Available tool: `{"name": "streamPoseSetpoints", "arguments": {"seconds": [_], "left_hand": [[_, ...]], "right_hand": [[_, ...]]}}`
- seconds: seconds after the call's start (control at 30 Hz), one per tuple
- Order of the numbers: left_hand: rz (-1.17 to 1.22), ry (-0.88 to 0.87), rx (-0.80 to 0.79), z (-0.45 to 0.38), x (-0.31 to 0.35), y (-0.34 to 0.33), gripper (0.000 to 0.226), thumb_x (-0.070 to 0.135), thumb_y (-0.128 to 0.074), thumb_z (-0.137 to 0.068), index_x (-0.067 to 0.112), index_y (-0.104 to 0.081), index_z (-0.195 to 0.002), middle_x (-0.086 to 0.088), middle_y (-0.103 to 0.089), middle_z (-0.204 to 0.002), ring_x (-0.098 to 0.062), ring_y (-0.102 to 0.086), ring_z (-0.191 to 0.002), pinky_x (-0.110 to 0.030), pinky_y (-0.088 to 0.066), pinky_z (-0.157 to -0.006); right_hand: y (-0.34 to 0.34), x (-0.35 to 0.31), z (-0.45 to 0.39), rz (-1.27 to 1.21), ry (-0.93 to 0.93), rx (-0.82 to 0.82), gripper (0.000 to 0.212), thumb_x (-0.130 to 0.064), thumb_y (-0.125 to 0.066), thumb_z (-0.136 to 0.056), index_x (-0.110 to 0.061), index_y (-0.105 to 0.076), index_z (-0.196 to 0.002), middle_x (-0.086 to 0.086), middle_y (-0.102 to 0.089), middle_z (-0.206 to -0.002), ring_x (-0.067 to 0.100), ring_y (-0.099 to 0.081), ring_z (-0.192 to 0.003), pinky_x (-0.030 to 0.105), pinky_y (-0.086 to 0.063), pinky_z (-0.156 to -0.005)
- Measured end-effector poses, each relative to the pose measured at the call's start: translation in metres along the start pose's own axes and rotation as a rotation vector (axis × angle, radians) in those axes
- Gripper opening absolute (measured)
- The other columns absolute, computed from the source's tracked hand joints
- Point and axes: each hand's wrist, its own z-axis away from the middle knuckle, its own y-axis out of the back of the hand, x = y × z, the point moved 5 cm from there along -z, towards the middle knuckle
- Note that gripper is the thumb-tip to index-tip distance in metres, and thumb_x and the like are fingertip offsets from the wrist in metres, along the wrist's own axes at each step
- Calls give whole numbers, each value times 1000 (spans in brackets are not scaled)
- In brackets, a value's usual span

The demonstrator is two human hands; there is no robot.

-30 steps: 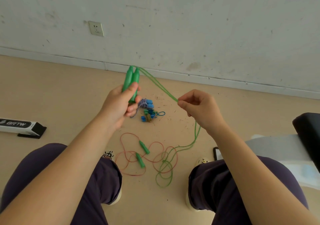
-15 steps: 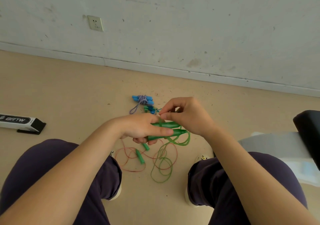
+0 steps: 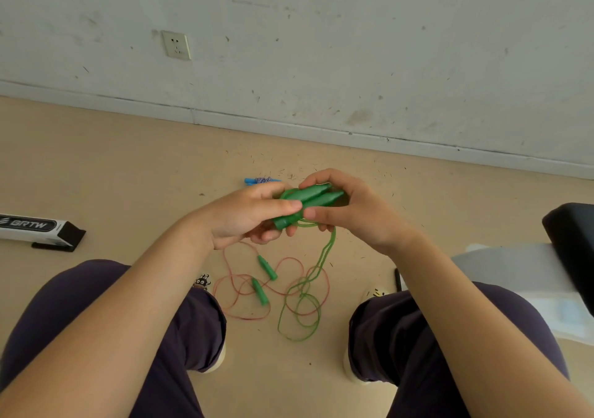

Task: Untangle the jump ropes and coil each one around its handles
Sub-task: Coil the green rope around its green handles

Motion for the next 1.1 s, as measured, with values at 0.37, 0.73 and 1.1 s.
{"name": "streamPoseSetpoints", "arguments": {"seconds": [0.37, 0.73, 1.1], "left_hand": [[48, 55, 20, -1, -4, -5, 35, 39, -51, -99, 19, -58, -128, -8, -65, -81, -20, -59, -54, -23, -43, -45], [64, 5, -10, 0, 0, -9, 35, 28, -47, -104, 5, -49, -130, -7, -54, -79, -11, -41, -51, -19, -33, -45], [201, -202, 256, -7, 5, 3, 28, 19, -44, -105, 19, -52, -133, -5, -58, -75, -13, -46, -54, -23, -38, -50]], "right_hand": [[8, -3, 0, 12, 62, 158, 36, -3, -81, -75, -13, -67, -107, 4, -68, -89, 14, -60, -64, 22, -50, -62], [8, 1, -2, -154, 24, 106, 34, -16, -77, -76, -4, -65, -105, 5, -64, -77, 15, -54, -57, 23, -44, -53], [-9, 12, -9, -182, -23, 68, 23, -7, -55, -98, -9, -56, -121, 8, -58, -75, 15, -40, -51, 22, -33, -48]]}}
